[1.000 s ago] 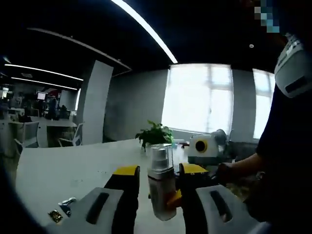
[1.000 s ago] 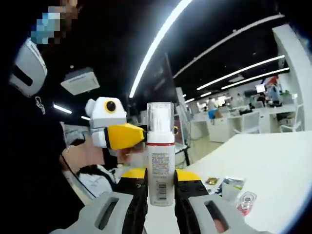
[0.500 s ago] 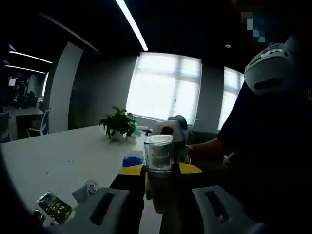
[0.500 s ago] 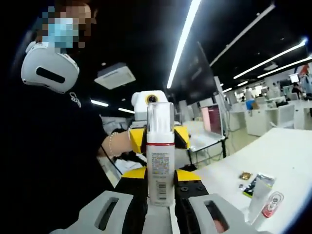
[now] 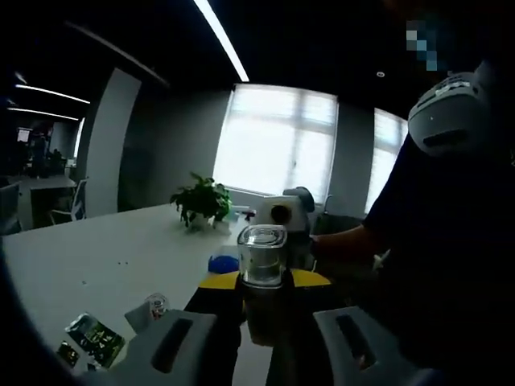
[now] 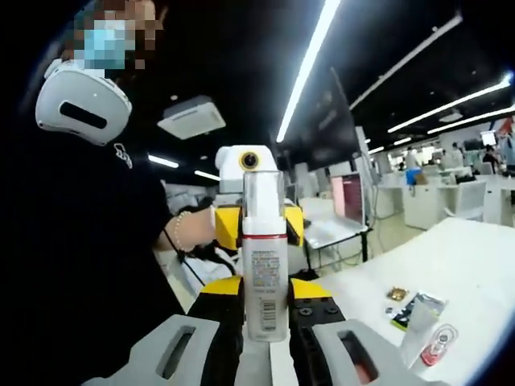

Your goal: Arrange the skincare products in the storage area until every visible bottle or jar stands upright without overlapping.

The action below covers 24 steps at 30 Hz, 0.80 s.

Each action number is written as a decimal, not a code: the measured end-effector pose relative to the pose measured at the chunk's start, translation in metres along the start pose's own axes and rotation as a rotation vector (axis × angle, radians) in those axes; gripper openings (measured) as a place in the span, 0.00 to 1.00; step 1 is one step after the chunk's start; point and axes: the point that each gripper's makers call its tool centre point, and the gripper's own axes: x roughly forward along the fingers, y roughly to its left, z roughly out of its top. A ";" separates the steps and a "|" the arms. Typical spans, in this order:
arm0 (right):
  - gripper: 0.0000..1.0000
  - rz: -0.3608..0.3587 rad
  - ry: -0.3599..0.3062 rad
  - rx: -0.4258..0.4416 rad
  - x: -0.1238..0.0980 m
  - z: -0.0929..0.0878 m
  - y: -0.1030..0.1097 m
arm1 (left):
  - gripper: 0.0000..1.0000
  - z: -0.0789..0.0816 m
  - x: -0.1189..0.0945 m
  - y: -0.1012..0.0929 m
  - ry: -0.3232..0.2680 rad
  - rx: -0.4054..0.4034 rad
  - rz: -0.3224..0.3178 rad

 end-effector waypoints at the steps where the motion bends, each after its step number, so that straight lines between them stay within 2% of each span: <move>1: 0.13 -0.003 0.007 -0.001 0.000 -0.001 0.000 | 0.19 -0.001 0.000 0.000 0.003 -0.002 0.003; 5: 0.17 -0.035 0.062 -0.032 0.002 -0.006 -0.006 | 0.19 -0.005 0.005 0.003 0.039 0.009 0.023; 9: 0.18 -0.035 0.040 -0.031 0.002 0.001 -0.006 | 0.19 -0.016 0.009 0.004 0.130 0.081 0.041; 10: 0.17 -0.042 0.039 -0.040 0.002 0.003 -0.008 | 0.19 -0.017 0.010 0.004 0.138 0.087 0.040; 11: 0.17 -0.050 0.058 -0.049 0.001 0.000 -0.010 | 0.19 -0.013 0.011 0.003 0.119 0.075 0.041; 14: 0.13 -0.037 0.060 -0.051 -0.001 0.000 -0.008 | 0.19 -0.014 0.011 0.004 0.130 0.091 0.043; 24: 0.12 -0.027 0.037 -0.070 -0.005 -0.004 -0.008 | 0.20 -0.017 0.012 0.005 0.132 0.085 0.041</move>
